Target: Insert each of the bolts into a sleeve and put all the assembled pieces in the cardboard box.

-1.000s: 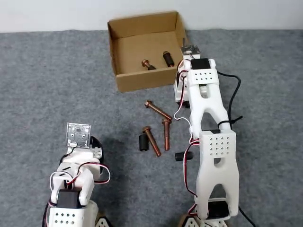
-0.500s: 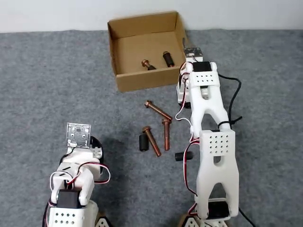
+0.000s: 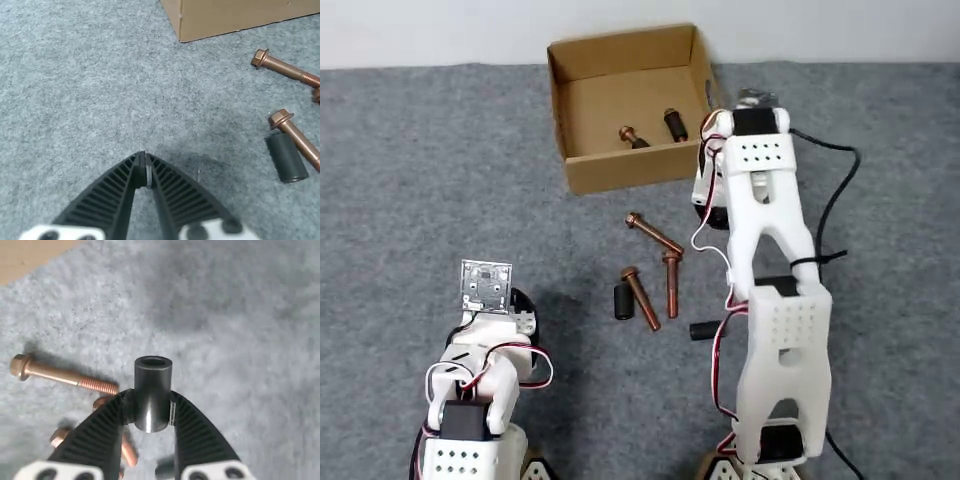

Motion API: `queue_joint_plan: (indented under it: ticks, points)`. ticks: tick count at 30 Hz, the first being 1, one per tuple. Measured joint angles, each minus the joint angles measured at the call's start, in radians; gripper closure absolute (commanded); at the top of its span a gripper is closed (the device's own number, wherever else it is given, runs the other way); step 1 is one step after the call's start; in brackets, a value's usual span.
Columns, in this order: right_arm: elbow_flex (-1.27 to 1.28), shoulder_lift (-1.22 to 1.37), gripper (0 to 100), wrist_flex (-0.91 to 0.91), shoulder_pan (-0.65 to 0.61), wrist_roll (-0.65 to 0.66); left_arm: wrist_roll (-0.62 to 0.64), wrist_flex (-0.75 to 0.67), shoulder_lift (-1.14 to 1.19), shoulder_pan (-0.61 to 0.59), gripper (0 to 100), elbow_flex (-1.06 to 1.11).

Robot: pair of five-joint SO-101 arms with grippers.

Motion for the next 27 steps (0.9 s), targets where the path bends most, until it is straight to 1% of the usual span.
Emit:
queue_joint_plan:
  ticks: [5,9,13,18,20,23,27]
  points:
    - [0.265,-0.238,99.1,0.0,-0.061,-0.075,-0.02,0.0,0.0,0.0,100,0.0]
    - [0.531,-0.466,99.1,0.002,-0.046,-0.103,-0.071,0.0,0.0,0.0,100,0.0]
    - [0.812,-0.692,99.1,-0.009,-0.011,-0.106,-0.075,0.0,0.0,0.0,100,0.0]
    - [1.148,-1.011,99.1,-0.132,0.035,-0.106,-0.089,0.0,0.0,0.002,99,0.0]
    - [1.27,-1.142,99.1,-0.195,0.04,-0.1,-0.089,0.0,0.0,0.029,99,0.0]
    - [1.415,-1.316,99.1,-0.279,0.049,-0.052,-0.091,0.037,0.0,0.087,99,0.0]
    - [1.551,-1.511,99.1,-0.367,0.109,-0.009,-0.094,0.055,0.0,0.094,99,0.0]
